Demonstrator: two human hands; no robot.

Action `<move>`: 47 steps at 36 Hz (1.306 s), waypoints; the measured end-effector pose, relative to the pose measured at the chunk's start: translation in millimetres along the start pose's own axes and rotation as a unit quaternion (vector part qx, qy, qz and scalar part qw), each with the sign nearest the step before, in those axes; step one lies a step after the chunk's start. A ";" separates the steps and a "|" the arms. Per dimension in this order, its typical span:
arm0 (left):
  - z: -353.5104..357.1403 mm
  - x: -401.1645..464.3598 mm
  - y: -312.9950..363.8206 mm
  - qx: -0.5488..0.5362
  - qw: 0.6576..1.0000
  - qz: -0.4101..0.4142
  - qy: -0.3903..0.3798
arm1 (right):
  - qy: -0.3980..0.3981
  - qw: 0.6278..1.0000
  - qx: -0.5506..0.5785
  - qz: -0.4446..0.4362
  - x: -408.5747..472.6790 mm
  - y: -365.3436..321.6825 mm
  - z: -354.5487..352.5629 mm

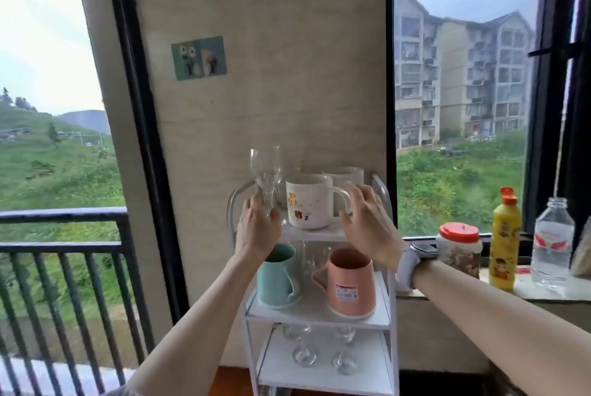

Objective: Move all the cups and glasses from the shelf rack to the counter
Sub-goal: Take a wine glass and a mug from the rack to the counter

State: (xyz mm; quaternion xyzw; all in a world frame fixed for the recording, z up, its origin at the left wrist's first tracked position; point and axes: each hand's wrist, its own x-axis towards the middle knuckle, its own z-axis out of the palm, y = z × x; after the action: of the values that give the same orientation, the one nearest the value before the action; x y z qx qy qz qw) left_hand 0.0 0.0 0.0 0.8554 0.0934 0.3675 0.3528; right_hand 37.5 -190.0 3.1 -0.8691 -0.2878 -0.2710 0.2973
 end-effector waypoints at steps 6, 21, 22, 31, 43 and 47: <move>17.0 37.7 -9.1 -0.108 0.991 -0.068 -0.028 | 0.040 0.987 0.131 0.077 31.1 0.1 18.9; 22.9 45.8 -28.7 -0.155 0.988 0.005 0.022 | -0.258 0.835 0.430 0.227 52.0 8.5 -9.6; 20.7 43.2 -29.5 -0.153 0.988 0.013 0.026 | -0.269 0.821 0.450 0.225 50.2 6.7 -9.6; -2.5 8.9 -24.5 -0.169 0.982 0.039 0.079 | -0.044 0.884 0.428 0.181 18.8 -20.2 20.3; -6.9 -76.6 -25.2 -0.208 0.975 0.054 0.048 | 0.104 0.898 0.412 0.114 -75.9 -38.5 4.4; 12.1 -120.9 -30.7 -0.217 0.975 0.049 0.015 | 0.131 0.899 0.401 0.116 -122.9 -33.1 -7.4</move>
State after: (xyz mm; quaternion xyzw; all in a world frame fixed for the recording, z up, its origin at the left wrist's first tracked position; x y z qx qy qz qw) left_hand -74.7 -34.6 -94.5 0.7566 -0.0256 0.4083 0.5100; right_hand -71.1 -214.9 -59.0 -0.6605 -0.2279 -0.2076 0.6847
